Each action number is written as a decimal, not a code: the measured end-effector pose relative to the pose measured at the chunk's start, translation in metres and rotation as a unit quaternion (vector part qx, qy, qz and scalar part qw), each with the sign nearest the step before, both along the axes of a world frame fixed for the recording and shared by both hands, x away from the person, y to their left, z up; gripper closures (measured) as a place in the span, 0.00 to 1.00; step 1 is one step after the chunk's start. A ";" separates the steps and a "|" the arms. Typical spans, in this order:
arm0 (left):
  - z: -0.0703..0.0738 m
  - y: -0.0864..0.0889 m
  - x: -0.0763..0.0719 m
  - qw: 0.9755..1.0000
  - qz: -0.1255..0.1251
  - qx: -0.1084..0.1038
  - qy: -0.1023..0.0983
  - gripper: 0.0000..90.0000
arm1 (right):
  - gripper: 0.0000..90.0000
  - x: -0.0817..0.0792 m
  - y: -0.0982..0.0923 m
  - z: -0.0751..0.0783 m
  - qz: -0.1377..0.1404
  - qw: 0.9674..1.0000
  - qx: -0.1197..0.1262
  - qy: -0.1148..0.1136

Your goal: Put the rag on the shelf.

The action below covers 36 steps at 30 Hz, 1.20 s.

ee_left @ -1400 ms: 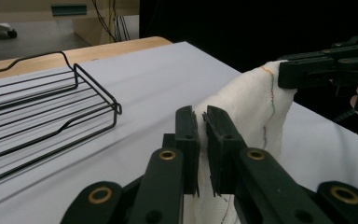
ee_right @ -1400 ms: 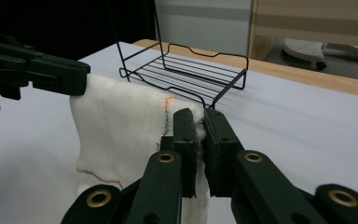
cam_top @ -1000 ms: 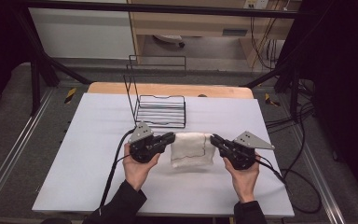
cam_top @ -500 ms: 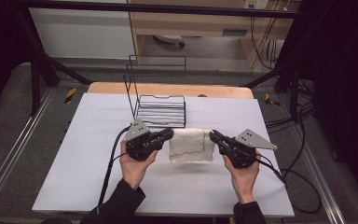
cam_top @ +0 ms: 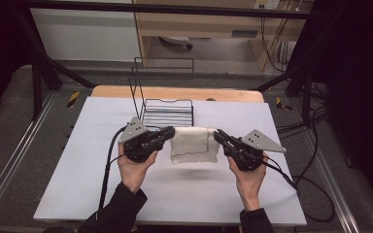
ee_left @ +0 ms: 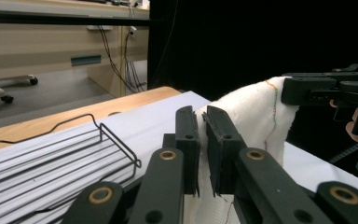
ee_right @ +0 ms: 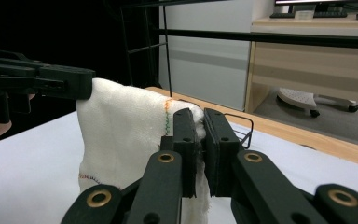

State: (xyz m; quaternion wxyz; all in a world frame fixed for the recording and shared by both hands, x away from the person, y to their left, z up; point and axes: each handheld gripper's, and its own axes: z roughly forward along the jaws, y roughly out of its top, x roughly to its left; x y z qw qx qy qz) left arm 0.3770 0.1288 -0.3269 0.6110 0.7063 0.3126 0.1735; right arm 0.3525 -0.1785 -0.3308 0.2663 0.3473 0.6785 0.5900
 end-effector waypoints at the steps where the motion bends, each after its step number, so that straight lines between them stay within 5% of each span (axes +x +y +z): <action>1: 0.002 0.001 0.000 1.000 0.001 0.000 -0.002 0.93 | 0.94 0.000 0.001 0.001 -0.001 1.000 0.000 -0.001; 36: 0.045 0.037 0.004 0.998 0.029 -0.028 -0.045 0.94 | 0.94 0.015 0.036 0.043 0.011 0.998 0.018 -0.052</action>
